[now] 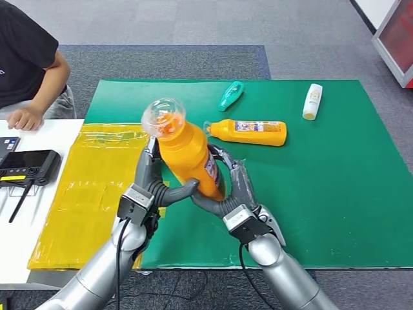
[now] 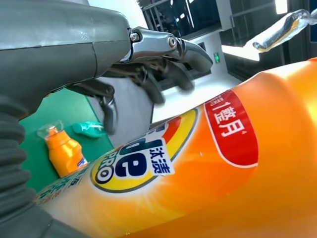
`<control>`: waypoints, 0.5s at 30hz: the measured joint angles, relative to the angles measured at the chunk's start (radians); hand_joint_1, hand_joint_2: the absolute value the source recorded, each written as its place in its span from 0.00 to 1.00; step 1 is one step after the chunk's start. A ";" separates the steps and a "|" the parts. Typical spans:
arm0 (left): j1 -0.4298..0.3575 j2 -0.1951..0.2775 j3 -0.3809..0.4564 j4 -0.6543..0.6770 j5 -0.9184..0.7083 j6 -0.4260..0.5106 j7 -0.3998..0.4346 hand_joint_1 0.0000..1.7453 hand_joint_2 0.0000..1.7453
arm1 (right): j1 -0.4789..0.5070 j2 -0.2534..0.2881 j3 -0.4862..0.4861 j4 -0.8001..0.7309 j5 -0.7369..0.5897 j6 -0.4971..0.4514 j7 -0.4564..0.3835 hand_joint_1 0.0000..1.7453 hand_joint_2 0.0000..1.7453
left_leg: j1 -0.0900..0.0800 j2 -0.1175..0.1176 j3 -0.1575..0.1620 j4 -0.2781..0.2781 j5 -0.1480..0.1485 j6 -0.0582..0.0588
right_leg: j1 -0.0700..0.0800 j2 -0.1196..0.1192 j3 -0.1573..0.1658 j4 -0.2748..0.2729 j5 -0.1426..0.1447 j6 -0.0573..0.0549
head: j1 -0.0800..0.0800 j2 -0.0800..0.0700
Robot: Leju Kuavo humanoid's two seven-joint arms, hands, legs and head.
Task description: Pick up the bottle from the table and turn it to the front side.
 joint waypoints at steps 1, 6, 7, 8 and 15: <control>0.000 0.000 0.001 -0.001 -0.001 0.000 0.000 0.37 1.00 | 0.000 0.000 0.000 0.000 0.000 0.000 0.000 1.00 1.00 | 0.000 0.000 0.000 0.000 0.000 0.000 | 0.000 0.000 0.000 0.000 0.000 0.000 | 0.000 0.000; 0.000 0.001 0.003 -0.003 -0.001 0.000 -0.003 0.75 1.00 | -0.006 0.001 0.001 0.001 -0.001 0.000 0.000 1.00 1.00 | 0.000 0.000 0.000 0.000 0.000 0.000 | 0.000 0.000 0.000 0.000 0.000 0.000 | 0.000 0.000; 0.000 0.001 0.003 -0.003 -0.001 0.000 -0.004 0.63 1.00 | -0.007 0.002 0.001 0.002 -0.001 0.000 0.000 1.00 1.00 | 0.000 0.000 0.000 0.000 0.000 0.000 | 0.000 0.000 0.000 0.000 0.000 0.000 | 0.000 0.000; 0.000 0.001 0.004 -0.003 -0.001 0.000 -0.004 0.45 1.00 | -0.008 0.002 0.001 0.003 -0.001 0.000 0.000 1.00 1.00 | 0.000 0.000 0.000 0.000 0.000 0.000 | 0.000 0.000 0.000 0.000 0.000 0.000 | 0.000 0.000; -0.004 0.005 0.011 -0.003 0.005 -0.009 -0.005 0.08 1.00 | -0.009 0.005 0.005 0.007 -0.007 0.002 -0.005 1.00 1.00 | 0.000 0.000 0.000 0.000 0.000 0.000 | 0.000 0.000 -0.001 0.000 0.000 0.000 | 0.000 0.000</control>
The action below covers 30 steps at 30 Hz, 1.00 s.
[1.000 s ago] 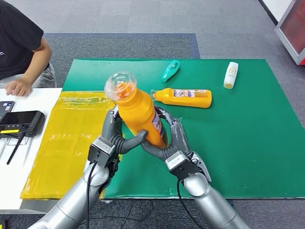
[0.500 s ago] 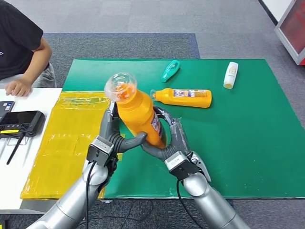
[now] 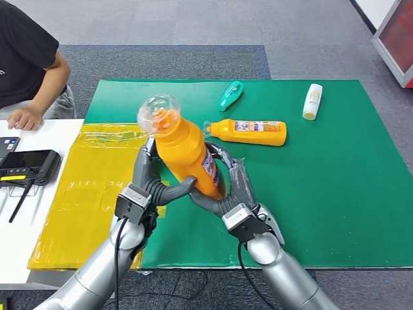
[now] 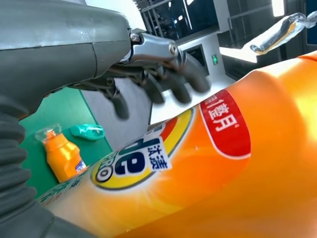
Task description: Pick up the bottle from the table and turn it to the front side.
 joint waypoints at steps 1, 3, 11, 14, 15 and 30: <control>-0.002 0.001 0.001 0.000 0.001 -0.002 0.000 0.08 1.00 | 0.000 0.000 0.001 0.001 -0.001 0.001 -0.001 1.00 1.00 | 0.000 0.000 0.000 0.000 0.000 0.000 | 0.000 0.000 0.000 0.000 0.000 0.000 | 0.000 0.000; -0.007 0.002 0.002 0.000 0.001 -0.008 0.000 0.06 1.00 | -0.002 0.001 0.004 0.001 -0.004 0.001 -0.002 1.00 1.00 | 0.000 0.000 0.000 0.000 0.000 0.000 | 0.000 0.000 0.000 0.000 0.000 0.000 | 0.000 0.000; -0.014 0.008 0.014 0.000 0.005 -0.024 -0.001 0.00 1.00 | -0.015 0.001 0.011 0.013 -0.007 0.036 -0.010 1.00 1.00 | 0.000 0.000 0.000 0.000 0.000 0.000 | 0.000 0.000 0.000 0.000 0.000 0.000 | 0.000 0.000; -0.014 0.009 0.022 0.000 0.017 -0.041 -0.001 0.00 1.00 | -0.022 0.002 0.014 0.022 -0.020 0.073 -0.013 1.00 1.00 | 0.000 0.000 0.000 0.000 0.000 0.000 | 0.000 0.000 0.000 0.000 0.000 0.000 | 0.000 0.000; -0.013 0.009 0.024 0.000 0.020 -0.046 -0.001 0.00 1.00 | -0.024 0.002 0.015 0.025 -0.024 0.084 -0.014 1.00 1.00 | 0.000 0.000 0.000 0.000 0.000 0.000 | 0.000 0.000 0.000 0.000 0.000 0.000 | 0.000 0.000; -0.013 -0.001 0.035 0.003 0.063 -0.097 -0.005 0.00 1.00 | -0.064 0.003 0.060 0.057 -0.027 0.105 -0.017 1.00 1.00 | 0.000 0.000 -0.001 0.000 0.000 0.000 | 0.000 0.000 -0.001 0.000 0.000 0.000 | 0.000 0.000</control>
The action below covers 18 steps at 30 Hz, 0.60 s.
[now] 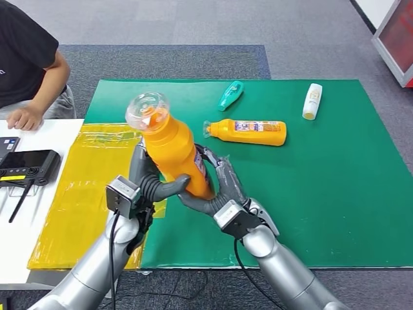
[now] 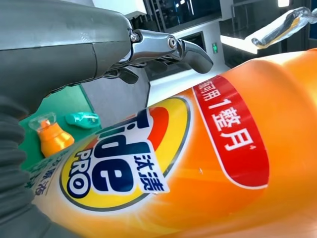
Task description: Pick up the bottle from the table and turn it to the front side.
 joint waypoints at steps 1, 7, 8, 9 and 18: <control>0.000 -0.003 0.000 0.001 0.002 -0.004 0.000 0.00 1.00 | -0.003 0.000 0.002 0.001 0.000 0.000 0.000 1.00 1.00 | 0.000 0.000 0.000 0.000 0.000 0.000 | 0.000 0.000 0.000 0.000 0.000 0.000 | 0.000 0.000; -0.003 -0.023 -0.005 0.006 0.066 -0.070 0.027 0.69 1.00 | -0.017 0.005 0.012 0.013 0.006 -0.001 0.000 1.00 1.00 | 0.000 0.000 0.000 0.000 0.000 0.000 | 0.000 0.000 0.000 0.000 0.000 0.000 | 0.000 0.000; -0.003 -0.025 -0.005 0.007 0.079 -0.082 0.033 0.92 1.00 | -0.019 0.006 0.012 0.014 0.008 -0.003 0.000 1.00 1.00 | 0.000 0.000 0.000 0.000 0.000 0.000 | 0.000 0.000 0.000 0.000 0.000 0.000 | 0.000 0.000; -0.003 -0.027 -0.006 0.008 0.088 -0.090 0.038 1.00 1.00 | -0.022 0.006 0.012 0.015 0.011 -0.004 0.000 1.00 1.00 | 0.000 0.000 0.000 0.000 0.000 0.000 | 0.000 0.000 0.000 0.000 0.000 0.000 | 0.000 0.000; -0.011 -0.035 -0.012 0.022 0.100 -0.105 0.043 1.00 1.00 | -0.027 0.006 0.018 0.021 0.015 -0.013 0.000 1.00 1.00 | 0.000 0.000 0.000 0.000 0.000 0.000 | 0.000 0.000 -0.001 0.000 0.000 0.000 | 0.000 0.000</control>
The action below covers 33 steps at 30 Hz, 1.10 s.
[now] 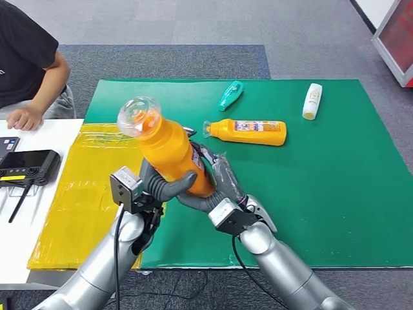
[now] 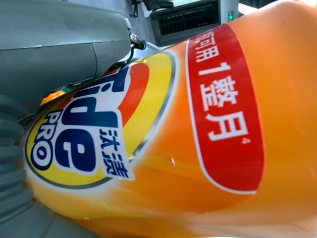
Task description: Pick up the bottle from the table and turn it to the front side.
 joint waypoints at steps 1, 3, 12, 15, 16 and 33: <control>-0.001 0.000 0.000 0.001 0.001 0.000 0.000 1.00 1.00 | 0.000 0.000 0.000 0.001 0.000 -0.001 0.000 1.00 1.00 | 0.000 0.000 0.000 0.000 0.000 0.000 | 0.000 0.000 0.000 0.000 0.000 0.000 | 0.000 0.000; -0.002 -0.001 0.000 0.003 0.001 -0.001 0.000 1.00 1.00 | 0.000 0.000 0.001 0.002 0.000 -0.001 0.000 1.00 1.00 | 0.000 0.000 0.000 0.000 0.000 0.000 | 0.000 0.000 0.000 0.000 0.000 0.000 | 0.000 0.000; -0.003 -0.001 0.000 0.005 -0.024 0.020 -0.011 1.00 1.00 | 0.002 0.001 0.004 0.008 -0.001 -0.001 -0.004 1.00 1.00 | 0.000 0.000 0.000 0.000 0.000 0.000 | 0.000 0.000 0.000 0.000 0.000 0.000 | 0.000 0.000; -0.003 0.000 0.000 0.005 -0.035 0.037 -0.019 1.00 1.00 | 0.001 0.002 0.006 0.011 -0.002 -0.001 -0.004 1.00 1.00 | 0.000 0.000 0.000 0.000 0.000 0.000 | 0.000 0.000 0.000 0.000 0.000 0.000 | 0.000 0.000; -0.003 0.000 0.000 0.005 -0.039 0.043 -0.023 1.00 1.00 | 0.000 0.003 0.006 0.012 -0.002 -0.002 -0.005 1.00 1.00 | 0.000 0.000 0.000 0.000 0.000 0.000 | 0.000 0.000 0.000 0.000 0.000 0.000 | 0.000 0.000; 0.015 0.011 0.002 0.000 -0.071 0.108 -0.053 1.00 1.00 | 0.002 0.012 0.011 0.027 -0.009 -0.005 -0.006 1.00 1.00 | 0.000 0.000 -0.001 0.000 0.000 0.000 | 0.000 0.000 0.000 0.000 0.000 0.000 | 0.000 0.000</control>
